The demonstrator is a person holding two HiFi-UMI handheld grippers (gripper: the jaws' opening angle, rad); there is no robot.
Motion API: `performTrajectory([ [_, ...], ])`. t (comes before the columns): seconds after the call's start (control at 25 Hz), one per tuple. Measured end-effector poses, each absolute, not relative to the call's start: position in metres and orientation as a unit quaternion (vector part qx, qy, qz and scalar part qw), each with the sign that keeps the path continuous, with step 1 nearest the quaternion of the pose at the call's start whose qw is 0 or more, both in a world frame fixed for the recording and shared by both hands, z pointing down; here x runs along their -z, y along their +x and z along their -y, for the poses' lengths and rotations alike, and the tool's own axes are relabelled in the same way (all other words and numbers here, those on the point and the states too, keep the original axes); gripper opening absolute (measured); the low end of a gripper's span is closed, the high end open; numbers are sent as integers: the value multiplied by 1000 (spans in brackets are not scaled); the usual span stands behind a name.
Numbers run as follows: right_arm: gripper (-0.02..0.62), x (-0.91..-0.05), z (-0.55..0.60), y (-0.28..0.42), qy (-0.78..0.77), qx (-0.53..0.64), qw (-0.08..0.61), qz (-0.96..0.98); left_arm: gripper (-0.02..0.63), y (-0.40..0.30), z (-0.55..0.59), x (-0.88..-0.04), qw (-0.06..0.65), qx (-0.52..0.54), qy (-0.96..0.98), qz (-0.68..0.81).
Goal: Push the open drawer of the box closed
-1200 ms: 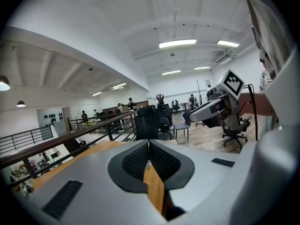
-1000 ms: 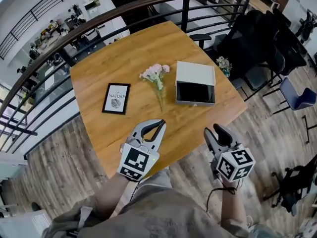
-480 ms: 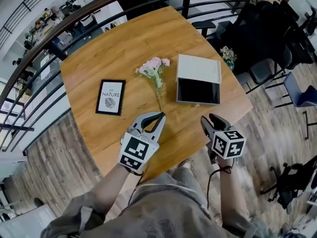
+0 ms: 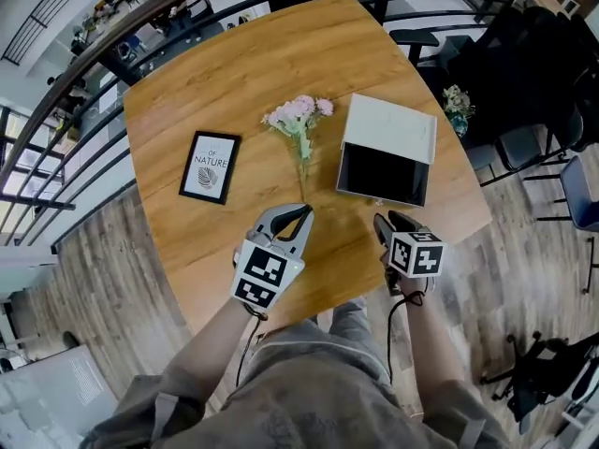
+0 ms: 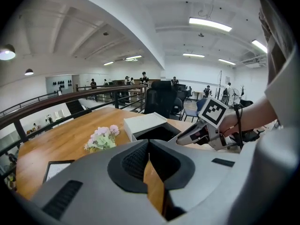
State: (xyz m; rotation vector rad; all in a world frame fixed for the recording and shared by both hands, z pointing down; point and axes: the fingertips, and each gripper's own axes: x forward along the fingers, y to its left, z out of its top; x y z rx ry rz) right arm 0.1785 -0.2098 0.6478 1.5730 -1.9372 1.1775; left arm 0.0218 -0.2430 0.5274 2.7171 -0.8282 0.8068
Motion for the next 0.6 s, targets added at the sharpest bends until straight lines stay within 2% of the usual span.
performTrajectory([
  [0.24,155,-689,222,189,545,-460,195,673,21,36,244,-553,113,-297,900,298],
  [0.4,152,-703,227,191,545,-489,183,656,21,37,244,-567,153,-295,887,319],
  [0.6,112,-717,232,192,539,-515,176,643,21,35,240,-583,183,-306,874,331],
])
